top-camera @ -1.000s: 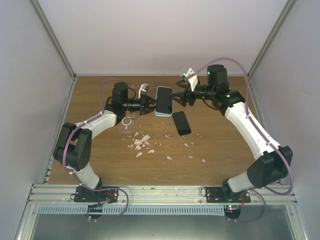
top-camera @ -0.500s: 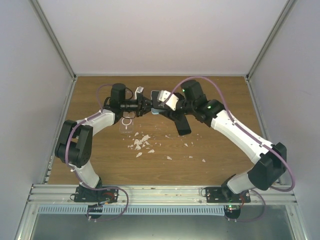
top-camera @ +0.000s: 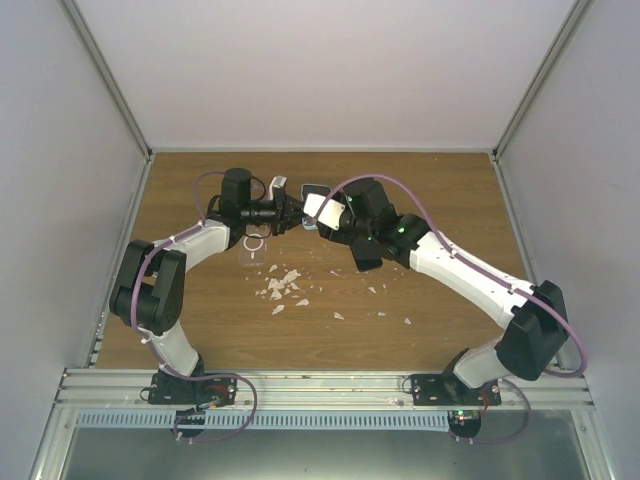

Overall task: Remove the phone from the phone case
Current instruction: Remove the phone case from the phone.

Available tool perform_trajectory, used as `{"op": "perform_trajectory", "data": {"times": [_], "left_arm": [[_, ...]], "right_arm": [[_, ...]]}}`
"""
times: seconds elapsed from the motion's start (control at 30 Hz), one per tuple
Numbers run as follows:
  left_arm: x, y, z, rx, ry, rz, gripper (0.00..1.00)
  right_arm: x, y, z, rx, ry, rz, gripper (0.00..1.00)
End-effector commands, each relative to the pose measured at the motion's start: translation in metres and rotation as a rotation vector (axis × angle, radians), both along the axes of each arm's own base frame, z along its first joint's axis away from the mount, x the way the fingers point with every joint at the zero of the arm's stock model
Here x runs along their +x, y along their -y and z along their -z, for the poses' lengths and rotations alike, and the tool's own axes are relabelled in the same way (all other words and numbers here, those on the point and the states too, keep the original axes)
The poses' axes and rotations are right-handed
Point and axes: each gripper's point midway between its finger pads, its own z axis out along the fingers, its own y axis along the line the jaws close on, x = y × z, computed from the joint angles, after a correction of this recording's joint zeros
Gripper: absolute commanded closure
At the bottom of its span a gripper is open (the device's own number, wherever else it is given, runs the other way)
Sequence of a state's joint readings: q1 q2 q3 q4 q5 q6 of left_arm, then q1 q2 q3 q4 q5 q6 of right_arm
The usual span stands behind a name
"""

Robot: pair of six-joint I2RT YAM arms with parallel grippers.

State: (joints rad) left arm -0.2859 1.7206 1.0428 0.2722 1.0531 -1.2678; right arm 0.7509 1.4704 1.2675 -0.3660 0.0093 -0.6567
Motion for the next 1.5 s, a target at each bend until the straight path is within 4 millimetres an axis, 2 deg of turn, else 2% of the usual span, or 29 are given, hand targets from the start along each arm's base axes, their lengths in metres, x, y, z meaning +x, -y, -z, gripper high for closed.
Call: {"op": "perform_trajectory", "data": {"times": [0.0, 0.23, 0.43, 0.6, 0.77, 0.97, 1.1, 1.27, 1.47], "left_arm": [[-0.003, 0.003, -0.016, -0.028, 0.080, 0.022, 1.00], [-0.006, 0.005, -0.019, -0.034, 0.085, 0.029, 1.00], [-0.009, 0.010, -0.019, -0.037, 0.085, 0.046, 1.00], [-0.011, 0.010, -0.018, -0.034, 0.079, 0.042, 1.00], [-0.010, 0.006, -0.005, -0.020, 0.024, 0.002, 1.00], [-0.003, -0.001, 0.007, -0.001, -0.018, -0.038, 1.00], [0.003, -0.009, 0.014, 0.018, -0.039, -0.077, 1.00], [0.014, -0.037, 0.039, 0.069, -0.098, -0.175, 1.00], [0.020, -0.053, 0.052, 0.094, -0.129, -0.226, 1.00]], "right_arm": [[0.011, -0.001, 0.007, -0.052, 0.087, 0.039, 0.44], [0.016, 0.002, 0.016, -0.131, 0.204, 0.056, 0.49], [0.019, -0.005, 0.024, -0.169, 0.292, 0.049, 0.55], [0.028, -0.004, 0.029, -0.210, 0.366, 0.084, 0.65], [0.034, -0.002, 0.030, -0.231, 0.396, 0.113, 0.78], [0.027, -0.007, 0.026, -0.216, 0.396, 0.103, 0.99], [0.019, -0.014, 0.024, -0.189, 0.350, 0.083, 0.99], [0.003, -0.027, 0.014, -0.151, 0.304, 0.039, 0.99], [-0.022, -0.042, 0.019, -0.158, 0.267, -0.026, 1.00]]}}
